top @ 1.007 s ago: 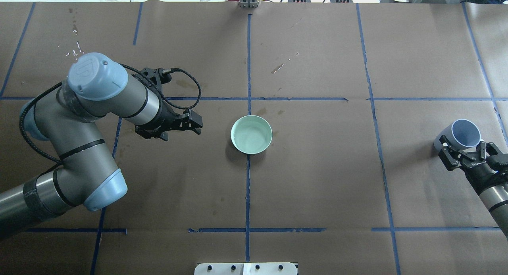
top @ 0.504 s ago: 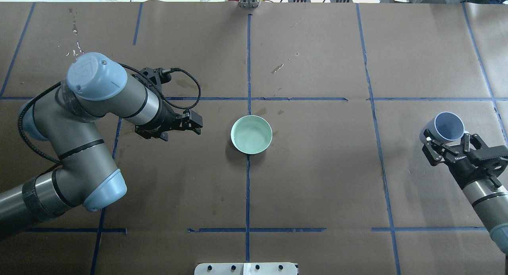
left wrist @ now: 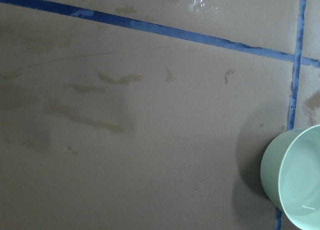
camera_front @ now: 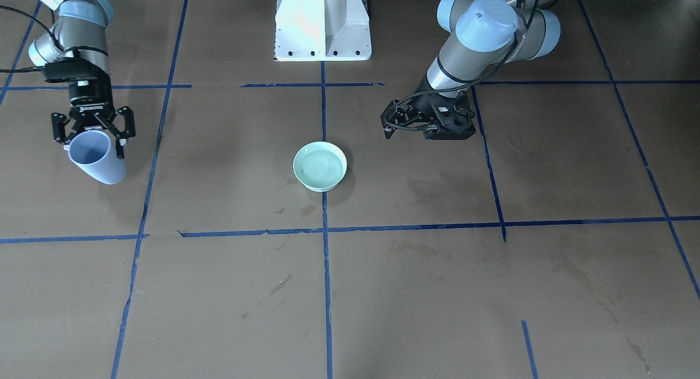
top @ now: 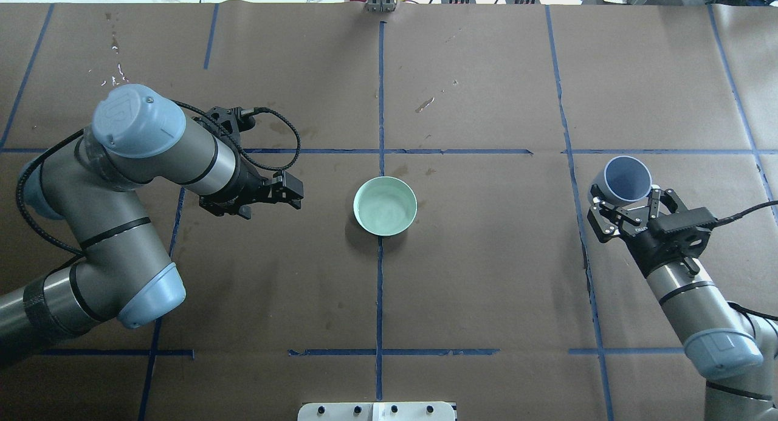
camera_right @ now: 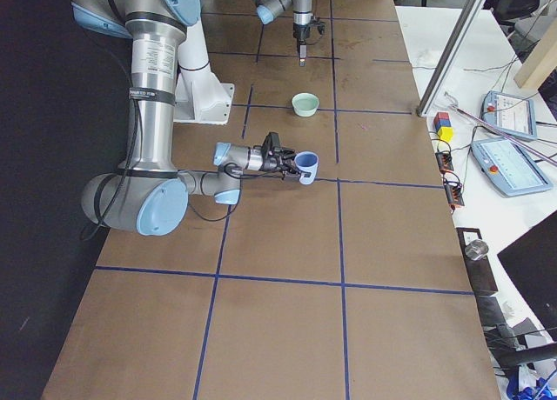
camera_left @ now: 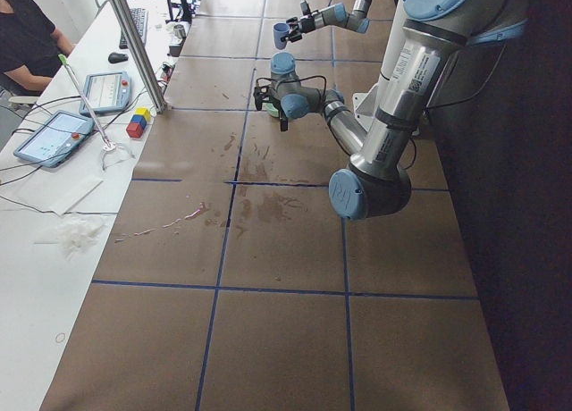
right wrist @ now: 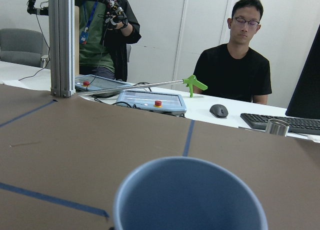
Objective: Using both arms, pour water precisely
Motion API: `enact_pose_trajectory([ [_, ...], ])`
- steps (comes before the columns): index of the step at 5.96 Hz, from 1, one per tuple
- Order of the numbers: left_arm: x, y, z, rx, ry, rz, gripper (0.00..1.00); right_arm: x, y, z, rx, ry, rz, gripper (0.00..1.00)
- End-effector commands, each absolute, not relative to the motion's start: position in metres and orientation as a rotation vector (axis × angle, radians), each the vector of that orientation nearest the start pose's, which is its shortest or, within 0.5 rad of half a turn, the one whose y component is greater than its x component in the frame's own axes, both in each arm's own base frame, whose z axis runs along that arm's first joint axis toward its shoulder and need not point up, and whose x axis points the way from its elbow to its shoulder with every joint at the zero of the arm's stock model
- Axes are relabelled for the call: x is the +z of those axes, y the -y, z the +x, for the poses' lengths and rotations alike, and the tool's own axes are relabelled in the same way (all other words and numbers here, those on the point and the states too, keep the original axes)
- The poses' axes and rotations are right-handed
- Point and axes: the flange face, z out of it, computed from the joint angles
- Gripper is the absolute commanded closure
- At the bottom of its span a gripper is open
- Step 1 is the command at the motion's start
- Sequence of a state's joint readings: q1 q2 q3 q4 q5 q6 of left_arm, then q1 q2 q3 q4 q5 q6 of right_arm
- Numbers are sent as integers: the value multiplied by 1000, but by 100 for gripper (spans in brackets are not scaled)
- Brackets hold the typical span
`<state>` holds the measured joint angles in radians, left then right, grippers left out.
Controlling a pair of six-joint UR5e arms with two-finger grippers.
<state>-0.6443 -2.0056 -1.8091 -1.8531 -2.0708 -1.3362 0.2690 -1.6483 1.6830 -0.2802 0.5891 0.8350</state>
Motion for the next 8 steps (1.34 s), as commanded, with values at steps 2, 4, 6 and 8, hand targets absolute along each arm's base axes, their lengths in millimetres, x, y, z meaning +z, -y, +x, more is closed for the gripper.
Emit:
enact_pose_trajectory([
  [2,280,436,436,-137,-1033,-24,0,371,340,-440,242,625,1281,80],
  [4,285,430,427,-137,-1033,-23,0,326,328,-490,164,576,1255,80],
  [6,284,430,425,-138,-1034,-20,0,284,321,-529,85,504,1228,85],
  [8,285,431,425,-140,-1033,-20,0,261,315,-550,-34,397,1232,84],
])
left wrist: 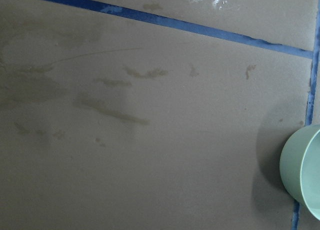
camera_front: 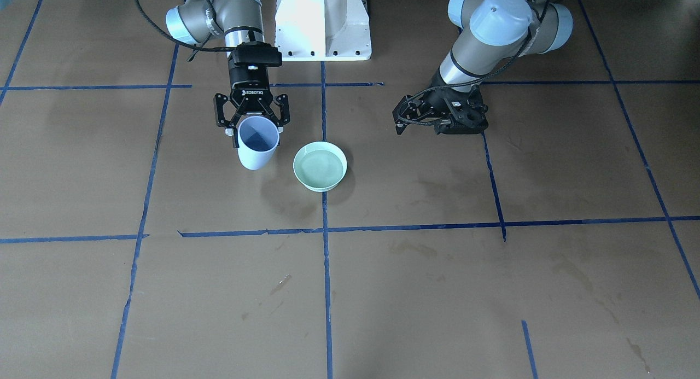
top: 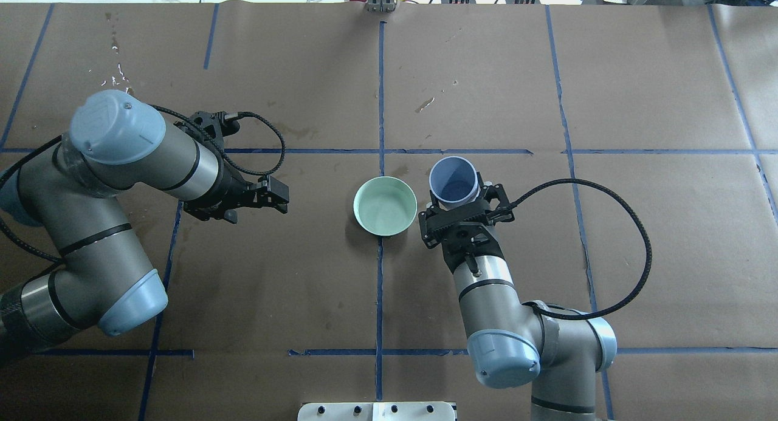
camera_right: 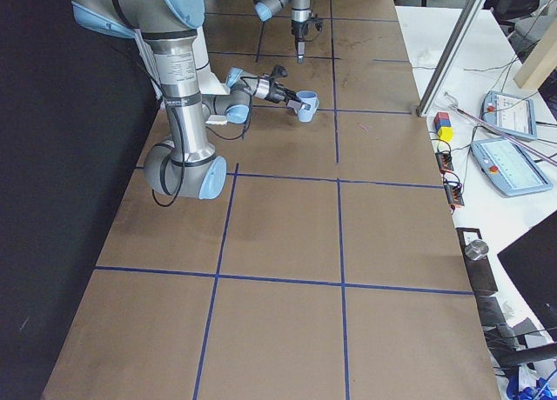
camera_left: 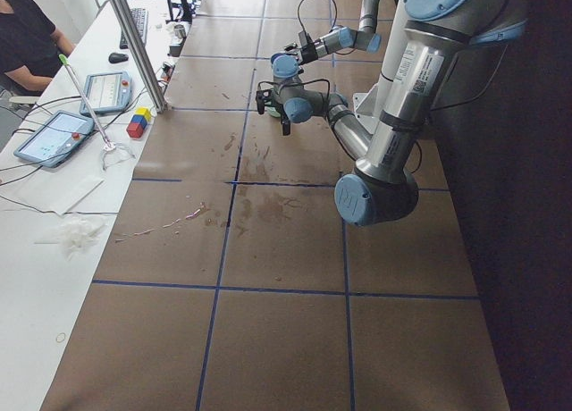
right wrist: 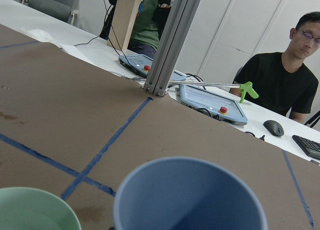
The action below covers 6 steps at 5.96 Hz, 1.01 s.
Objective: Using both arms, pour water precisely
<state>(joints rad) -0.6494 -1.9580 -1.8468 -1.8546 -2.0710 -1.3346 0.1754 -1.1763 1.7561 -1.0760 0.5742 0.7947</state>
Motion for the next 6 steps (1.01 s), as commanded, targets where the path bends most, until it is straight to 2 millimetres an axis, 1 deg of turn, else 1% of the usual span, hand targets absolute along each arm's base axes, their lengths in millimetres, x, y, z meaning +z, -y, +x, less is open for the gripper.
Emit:
enact_pose_trajectory([
  [1,284,430,424,-141,-1034,-20,0,246,317,-561,-76,322,1220,84],
  [3,282,429,422,-140,-1038,-18,0,251,318,-570,-156,195,1194,85],
  [5,288,422,414,-141,-1035,-19,0,255,317,-577,-364,7,1179,87],
  [6,288,422,413,-141,-1035,-19,0,255,317,-577,-429,-41,1182,89],
])
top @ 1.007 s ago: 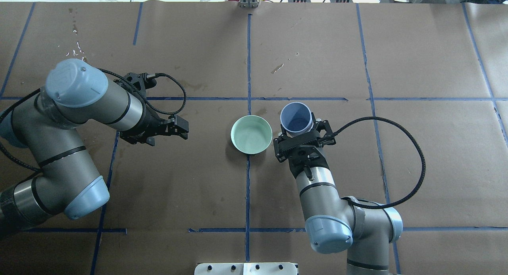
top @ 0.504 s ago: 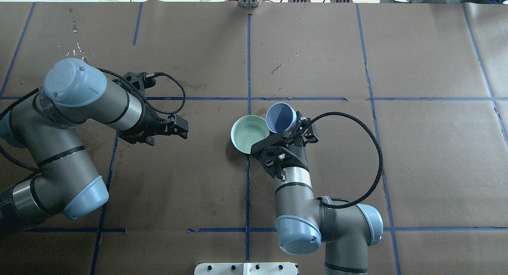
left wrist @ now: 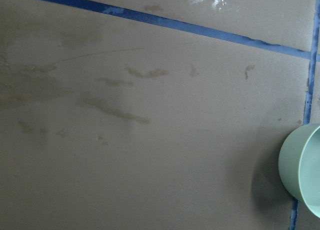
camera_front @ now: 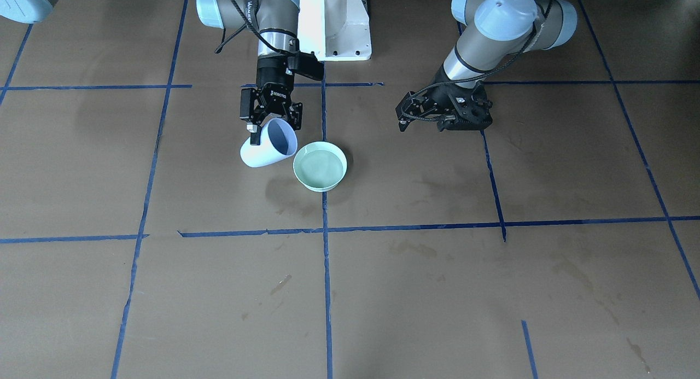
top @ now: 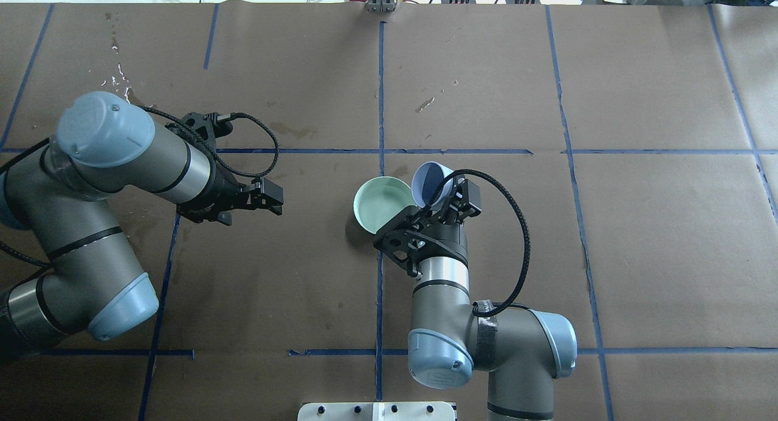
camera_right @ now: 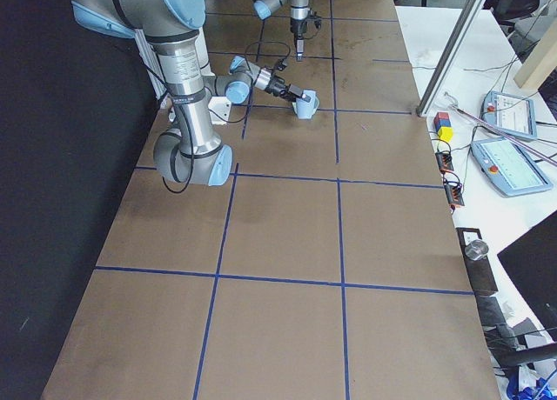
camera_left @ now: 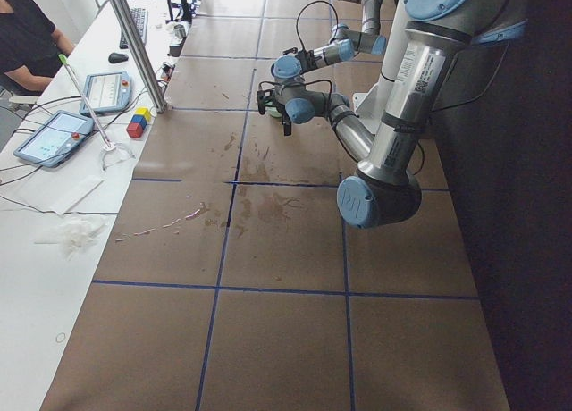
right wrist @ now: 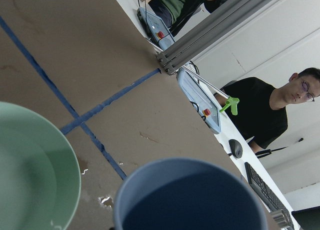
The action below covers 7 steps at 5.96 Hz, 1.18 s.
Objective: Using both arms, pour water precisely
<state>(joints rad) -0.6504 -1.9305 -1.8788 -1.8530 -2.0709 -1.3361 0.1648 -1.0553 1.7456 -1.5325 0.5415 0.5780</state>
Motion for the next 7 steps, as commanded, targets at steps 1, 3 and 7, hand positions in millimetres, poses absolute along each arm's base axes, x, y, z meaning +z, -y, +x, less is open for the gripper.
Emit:
enact_pose_trajectory([
  [1,289,422,413,-141,-1034,-20,0,242,319,-578,-488,-89,1199,90],
  [3,292,421,414,-141,-1030,-23,0,246,323,-601,-539,-208,1221,93],
  [7,294,422,414,-143,-1026,-25,0,244,324,-603,-745,-425,1201,97],
])
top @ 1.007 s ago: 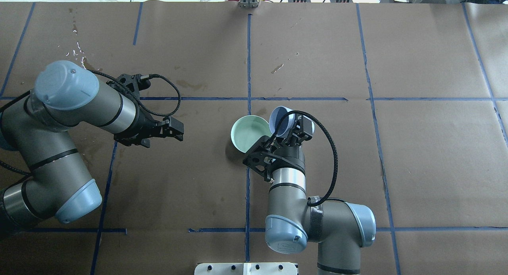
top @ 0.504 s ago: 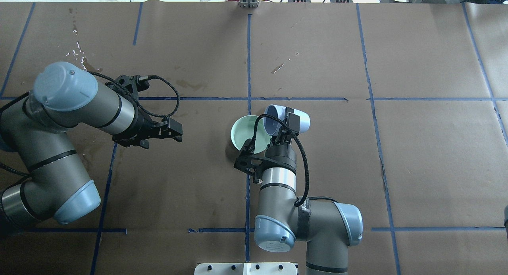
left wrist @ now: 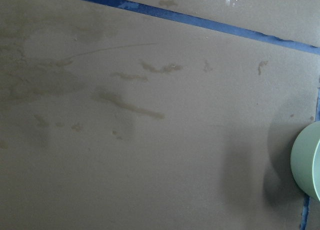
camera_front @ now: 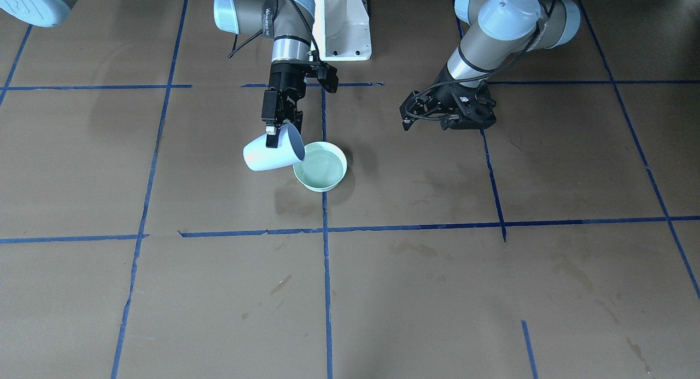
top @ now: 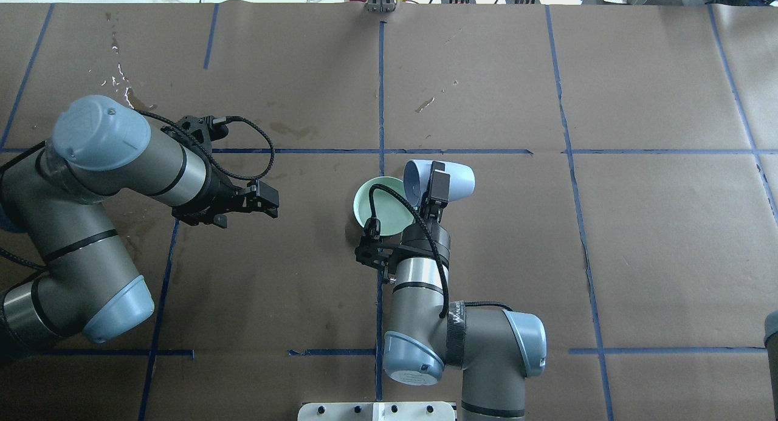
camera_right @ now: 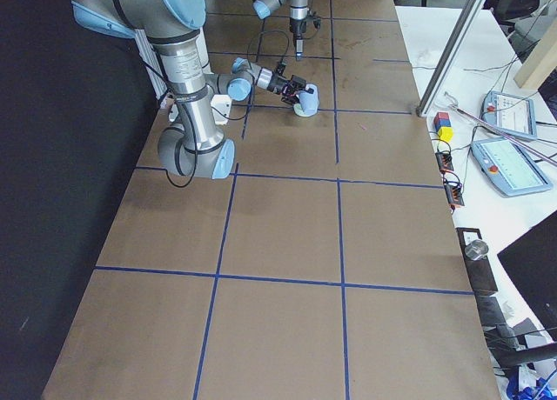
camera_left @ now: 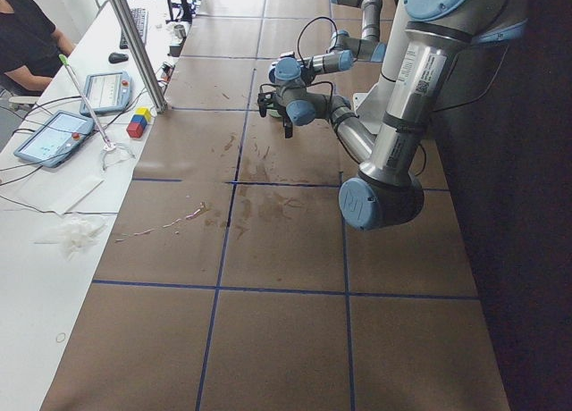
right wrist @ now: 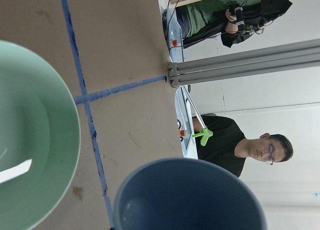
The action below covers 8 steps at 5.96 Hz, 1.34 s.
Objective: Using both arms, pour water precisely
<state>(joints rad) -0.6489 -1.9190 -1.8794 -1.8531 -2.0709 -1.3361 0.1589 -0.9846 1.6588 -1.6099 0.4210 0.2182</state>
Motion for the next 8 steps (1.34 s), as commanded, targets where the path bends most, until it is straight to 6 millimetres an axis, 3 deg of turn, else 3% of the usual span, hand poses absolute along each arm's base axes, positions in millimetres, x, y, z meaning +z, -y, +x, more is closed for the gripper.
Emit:
enact_pose_trajectory([
  [1,293,421,414,-142,-1028,-25,0,242,324,-602,-812,-489,1195,97],
  [8,295,420,413,-143,-1025,-26,0,246,318,-605,-1030,-692,1153,96],
])
